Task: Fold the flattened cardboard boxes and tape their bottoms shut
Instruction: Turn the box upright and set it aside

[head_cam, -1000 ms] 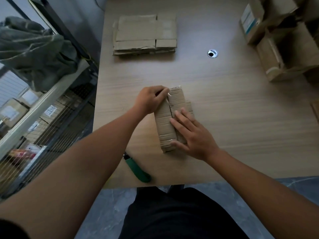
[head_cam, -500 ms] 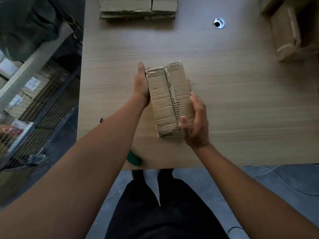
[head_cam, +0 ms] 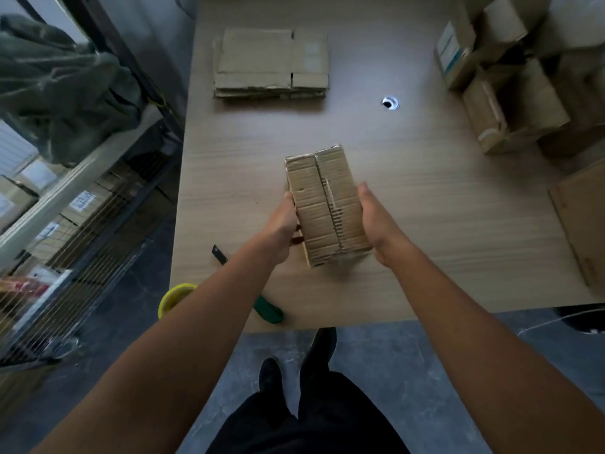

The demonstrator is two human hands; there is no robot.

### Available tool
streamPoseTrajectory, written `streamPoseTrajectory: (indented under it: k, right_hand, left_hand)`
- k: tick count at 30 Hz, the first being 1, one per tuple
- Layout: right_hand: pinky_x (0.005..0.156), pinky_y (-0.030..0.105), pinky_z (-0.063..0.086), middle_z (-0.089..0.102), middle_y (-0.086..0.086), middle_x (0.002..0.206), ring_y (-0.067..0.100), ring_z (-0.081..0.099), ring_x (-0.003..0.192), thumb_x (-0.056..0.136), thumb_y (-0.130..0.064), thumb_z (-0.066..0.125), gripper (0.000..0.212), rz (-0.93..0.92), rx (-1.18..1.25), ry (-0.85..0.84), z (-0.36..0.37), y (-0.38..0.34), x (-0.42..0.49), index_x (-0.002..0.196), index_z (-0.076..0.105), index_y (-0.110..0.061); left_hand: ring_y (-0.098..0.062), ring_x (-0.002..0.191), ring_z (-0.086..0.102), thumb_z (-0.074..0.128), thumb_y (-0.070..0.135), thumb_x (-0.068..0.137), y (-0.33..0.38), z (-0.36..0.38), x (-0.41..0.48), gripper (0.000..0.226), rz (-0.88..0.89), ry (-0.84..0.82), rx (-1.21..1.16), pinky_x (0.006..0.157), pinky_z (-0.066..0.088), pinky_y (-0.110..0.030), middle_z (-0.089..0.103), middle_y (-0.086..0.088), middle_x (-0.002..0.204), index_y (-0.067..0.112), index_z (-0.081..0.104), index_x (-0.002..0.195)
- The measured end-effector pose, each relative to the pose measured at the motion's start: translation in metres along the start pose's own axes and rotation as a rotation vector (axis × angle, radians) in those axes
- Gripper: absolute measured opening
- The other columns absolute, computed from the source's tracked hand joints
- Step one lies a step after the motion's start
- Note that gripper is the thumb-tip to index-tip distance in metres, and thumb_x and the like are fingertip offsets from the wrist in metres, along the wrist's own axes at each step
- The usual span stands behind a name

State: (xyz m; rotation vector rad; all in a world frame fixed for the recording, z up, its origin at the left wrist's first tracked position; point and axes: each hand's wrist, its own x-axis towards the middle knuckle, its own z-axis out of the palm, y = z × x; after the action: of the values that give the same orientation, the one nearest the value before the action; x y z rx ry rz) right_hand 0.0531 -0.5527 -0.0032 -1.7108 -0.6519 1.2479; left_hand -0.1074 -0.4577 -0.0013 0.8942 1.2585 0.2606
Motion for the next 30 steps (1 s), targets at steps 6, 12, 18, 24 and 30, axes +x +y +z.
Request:
streamPoseTrajectory:
  k: [6, 12, 18, 24, 30]
  right_hand:
    - [0.083, 0.04, 0.051, 0.068, 0.004, 0.109, 0.021, 0.064, 0.1, 0.104, -0.063, 0.025, 0.058, 0.01, 0.112, 0.103, 0.025, -0.056, -0.062, 0.122, 0.059, -0.019]
    - [0.105, 0.054, 0.043, 0.067, 0.007, 0.127, 0.027, 0.06, 0.118, 0.101, -0.07, 0.022, 0.06, 0.013, 0.208, 0.117, 0.035, -0.071, -0.103, 0.137, 0.055, -0.036]
    - [0.088, 0.047, 0.054, 0.074, 0.006, 0.112, 0.027, 0.069, 0.107, 0.103, -0.067, 0.023, 0.06, 0.002, 0.285, 0.124, 0.041, -0.068, -0.115, 0.125, 0.064, -0.029]
    - [0.087, 0.046, 0.046, 0.067, 0.007, 0.101, 0.026, 0.061, 0.098, 0.094, -0.075, 0.037, 0.064, 0.083, 0.369, 0.101, 0.03, -0.045, -0.102, 0.112, 0.06, -0.017]
    - [0.093, 0.058, 0.054, 0.059, 0.019, 0.127, 0.039, 0.064, 0.11, 0.089, -0.054, 0.061, 0.05, 0.13, 0.247, 0.033, -0.001, -0.025, -0.089, 0.129, 0.054, -0.026]
  left_hand:
    - [-0.014, 0.102, 0.061, 0.031, 0.041, 0.108, 0.018, -0.023, -0.047, 0.04, 0.296, -0.083, -0.046, 0.082, 0.048, -0.032, 0.068, 0.005, 0.11, 0.025, 0.061, 0.128]
    - [-0.024, 0.129, 0.054, 0.034, 0.038, 0.108, 0.012, -0.05, -0.07, 0.03, 0.512, -0.137, -0.134, 0.107, 0.045, -0.048, 0.061, -0.003, 0.134, 0.031, 0.054, 0.13]
    - [-0.025, 0.131, 0.054, 0.031, 0.057, 0.099, 0.003, -0.055, -0.082, 0.056, 0.448, -0.178, -0.135, 0.113, 0.041, -0.054, 0.062, -0.005, 0.135, 0.019, 0.058, 0.13]
    - [-0.029, 0.129, 0.054, 0.039, 0.072, 0.095, -0.005, -0.051, -0.072, 0.068, 0.301, -0.125, -0.175, 0.11, 0.041, -0.055, 0.06, -0.005, 0.136, 0.019, 0.057, 0.133]
    - [-0.027, 0.12, 0.056, 0.077, 0.058, 0.073, -0.006, -0.035, -0.076, 0.091, 0.192, -0.105, 0.106, 0.102, 0.052, -0.052, 0.049, -0.008, 0.139, 0.021, 0.035, 0.145]
